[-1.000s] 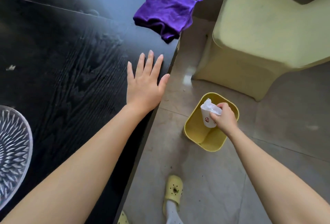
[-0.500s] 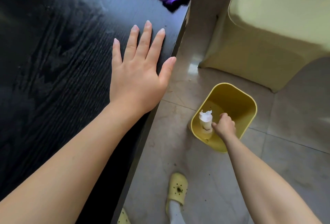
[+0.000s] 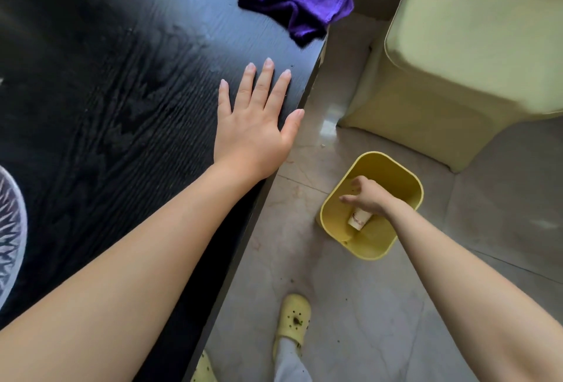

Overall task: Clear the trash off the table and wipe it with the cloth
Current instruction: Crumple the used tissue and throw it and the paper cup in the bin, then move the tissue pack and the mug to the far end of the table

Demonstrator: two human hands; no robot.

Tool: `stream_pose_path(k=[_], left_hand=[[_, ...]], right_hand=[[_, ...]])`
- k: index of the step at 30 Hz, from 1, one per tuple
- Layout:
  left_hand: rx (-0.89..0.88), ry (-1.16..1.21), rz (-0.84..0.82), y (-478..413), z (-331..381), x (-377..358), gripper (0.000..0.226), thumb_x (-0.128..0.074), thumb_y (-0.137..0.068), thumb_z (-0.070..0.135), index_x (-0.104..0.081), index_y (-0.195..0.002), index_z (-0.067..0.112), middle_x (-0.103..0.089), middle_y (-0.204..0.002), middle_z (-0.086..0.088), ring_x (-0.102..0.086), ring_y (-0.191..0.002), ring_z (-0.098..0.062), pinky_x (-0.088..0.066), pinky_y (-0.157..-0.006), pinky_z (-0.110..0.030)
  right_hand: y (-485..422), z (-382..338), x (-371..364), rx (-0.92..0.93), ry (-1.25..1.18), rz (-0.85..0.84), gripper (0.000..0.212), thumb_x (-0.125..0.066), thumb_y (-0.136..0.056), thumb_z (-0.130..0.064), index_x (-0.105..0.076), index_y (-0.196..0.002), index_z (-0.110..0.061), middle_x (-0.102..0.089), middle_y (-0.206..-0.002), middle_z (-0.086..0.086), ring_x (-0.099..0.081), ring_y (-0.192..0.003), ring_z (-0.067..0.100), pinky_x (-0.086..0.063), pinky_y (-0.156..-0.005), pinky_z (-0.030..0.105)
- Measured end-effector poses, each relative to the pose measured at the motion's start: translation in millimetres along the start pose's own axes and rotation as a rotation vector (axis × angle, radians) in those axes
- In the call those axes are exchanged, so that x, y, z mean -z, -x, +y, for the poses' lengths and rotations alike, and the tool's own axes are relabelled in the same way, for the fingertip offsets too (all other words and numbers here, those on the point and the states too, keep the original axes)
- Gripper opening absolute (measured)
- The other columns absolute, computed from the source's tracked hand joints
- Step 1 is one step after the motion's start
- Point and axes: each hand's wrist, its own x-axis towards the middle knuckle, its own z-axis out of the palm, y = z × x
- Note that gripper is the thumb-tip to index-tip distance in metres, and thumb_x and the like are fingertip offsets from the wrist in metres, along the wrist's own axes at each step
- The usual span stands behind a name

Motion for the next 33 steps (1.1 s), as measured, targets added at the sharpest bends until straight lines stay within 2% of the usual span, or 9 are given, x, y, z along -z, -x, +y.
stream_pose_path(k=[4,7,10,12,15,17,20,27,33], left_hand=[[-0.009,0.016,-0.153,-1.0,0.9,16.1,0.064,-0.022,-0.097,0.051,-0.004,-0.153,0.024,0.005,-0.163,-0.001,0.007,-0.150,-0.022,0.004,-0.120,-0.050],[-0.045,0.030,-0.302,5.4,-2.6,39.0,0.066,-0.031,-0.097,0.046,-0.010,-0.152,0.019,0.001,-0.163,-0.005,0.003,-0.150,-0.024,-0.003,-0.119,-0.048],[-0.048,0.073,-0.428,23.0,-14.4,71.9,0.062,-0.041,-0.095,0.041,-0.023,-0.150,0.017,-0.012,-0.161,-0.008,-0.007,-0.150,-0.026,-0.012,-0.119,-0.047],[-0.015,0.159,-0.486,40.0,-26.6,98.0,0.061,-0.046,-0.094,0.037,-0.028,-0.148,0.015,-0.024,-0.158,-0.009,-0.020,-0.147,-0.026,-0.019,-0.118,-0.040],[0.043,0.286,-0.585,73.6,-48.4,139.4,0.056,-0.047,-0.094,0.037,-0.036,-0.145,0.017,-0.045,-0.148,-0.006,-0.043,-0.135,-0.022,-0.031,-0.110,-0.029],[0.064,0.302,-0.641,101.2,-64.8,165.1,0.052,-0.046,-0.094,0.037,-0.040,-0.143,0.019,-0.053,-0.142,-0.003,-0.049,-0.130,-0.019,-0.033,-0.106,-0.026],[0.121,0.298,-0.631,146.7,-95.2,192.8,0.050,-0.044,-0.095,0.036,-0.042,-0.142,0.020,-0.055,-0.140,-0.001,-0.049,-0.129,-0.017,-0.033,-0.104,-0.024],[0.374,0.411,-0.543,262.4,-182.2,219.5,0.048,-0.045,-0.095,0.037,-0.045,-0.139,0.019,-0.054,-0.140,0.000,-0.050,-0.128,-0.018,-0.033,-0.106,-0.027],[0.631,0.591,-0.355,364.1,-237.0,216.8,0.045,-0.044,-0.094,0.042,-0.046,-0.136,0.028,-0.060,-0.129,0.007,-0.049,-0.123,-0.016,-0.030,-0.109,-0.037]], right_hand=[[54.8,-38.6,53.8,0.120,0.135,-0.101,0.063,-0.060,-0.085,-0.045,-0.043,-0.137,-0.012,-0.049,-0.140,0.008,-0.049,-0.126,0.027,-0.042,-0.100,0.035],[98.9,-73.3,88.8,0.227,0.218,-0.157,0.059,-0.058,-0.087,-0.046,-0.048,-0.134,-0.013,-0.051,-0.139,0.006,-0.050,-0.125,0.024,-0.040,-0.107,0.035],[144.2,-109.5,115.3,0.248,0.237,-0.262,0.057,-0.057,-0.088,-0.046,-0.048,-0.135,-0.016,-0.051,-0.139,0.005,-0.051,-0.125,0.027,-0.043,-0.106,0.042],[174.0,-134.2,125.7,0.235,0.246,-0.313,0.056,-0.057,-0.089,-0.044,-0.046,-0.136,-0.016,-0.051,-0.138,0.006,-0.052,-0.125,0.030,-0.045,-0.105,0.046],[214.7,-174.1,127.3,0.236,0.402,-0.336,0.055,-0.054,-0.090,-0.045,-0.046,-0.137,-0.016,-0.050,-0.139,0.005,-0.053,-0.124,0.031,-0.045,-0.104,0.046],[239.4,-201.9,121.0,0.247,0.511,-0.327,0.056,-0.052,-0.091,-0.045,-0.046,-0.136,-0.013,-0.051,-0.135,0.006,-0.055,-0.121,0.032,-0.046,-0.103,0.049],[272.3,-244.3,103.0,0.258,0.615,-0.264,0.054,-0.052,-0.091,-0.045,-0.050,-0.130,-0.007,-0.053,-0.117,0.008,-0.060,-0.113,0.035,-0.051,-0.095,0.052],[332.3,-342.6,16.0,0.420,0.752,-0.200,0.056,-0.054,-0.088,-0.049,-0.058,-0.115,0.000,-0.064,-0.112,0.010,-0.067,-0.101,0.032,-0.055,-0.088,0.050],[376.9,-401.8,-79.9,0.645,0.767,-0.188,0.039,-0.055,-0.089,-0.037,-0.061,-0.103,-0.002,-0.064,-0.096,0.012,-0.068,-0.092,0.032,-0.058,-0.081,0.042]])
